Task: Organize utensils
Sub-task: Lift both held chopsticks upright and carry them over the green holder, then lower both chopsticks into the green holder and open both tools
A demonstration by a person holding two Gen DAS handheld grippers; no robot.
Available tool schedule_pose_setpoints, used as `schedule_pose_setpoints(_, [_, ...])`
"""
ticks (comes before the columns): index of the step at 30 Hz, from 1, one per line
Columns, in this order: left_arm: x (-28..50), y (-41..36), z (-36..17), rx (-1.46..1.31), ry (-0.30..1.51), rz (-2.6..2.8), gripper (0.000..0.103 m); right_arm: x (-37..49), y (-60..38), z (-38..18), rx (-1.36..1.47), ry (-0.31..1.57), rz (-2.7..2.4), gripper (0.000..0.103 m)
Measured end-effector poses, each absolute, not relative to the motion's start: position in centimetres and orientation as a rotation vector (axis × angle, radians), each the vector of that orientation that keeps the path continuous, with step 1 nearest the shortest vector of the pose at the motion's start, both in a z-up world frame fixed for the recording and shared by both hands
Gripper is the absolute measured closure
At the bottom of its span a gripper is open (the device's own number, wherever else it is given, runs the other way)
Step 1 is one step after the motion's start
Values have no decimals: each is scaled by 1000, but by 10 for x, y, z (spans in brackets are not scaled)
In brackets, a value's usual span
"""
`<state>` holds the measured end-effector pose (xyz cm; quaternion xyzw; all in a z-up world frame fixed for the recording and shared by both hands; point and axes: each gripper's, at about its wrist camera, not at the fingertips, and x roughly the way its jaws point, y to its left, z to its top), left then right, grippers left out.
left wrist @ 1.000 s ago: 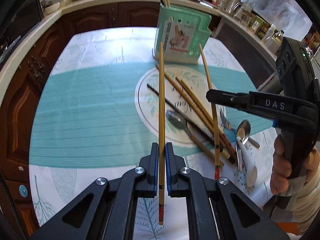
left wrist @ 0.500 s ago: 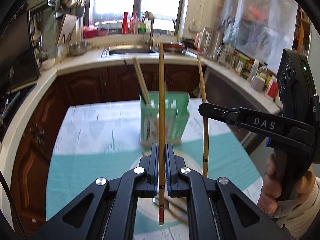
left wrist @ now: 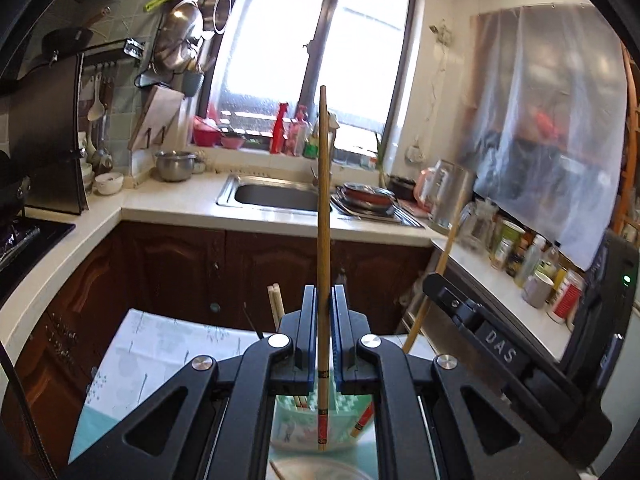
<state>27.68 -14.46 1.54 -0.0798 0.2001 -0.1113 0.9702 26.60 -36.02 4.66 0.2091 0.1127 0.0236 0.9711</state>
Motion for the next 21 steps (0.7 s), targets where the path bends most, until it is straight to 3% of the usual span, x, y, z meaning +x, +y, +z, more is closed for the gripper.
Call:
schedule_pose_setpoints(10, [324,-147,-38,-177,335,-164,99,347,-357,7,298,169,45,97])
schedule_pose_setpoints(21, [308,-141,-92,-183,374,-216,99,379,-323,-65,125,228,218,97])
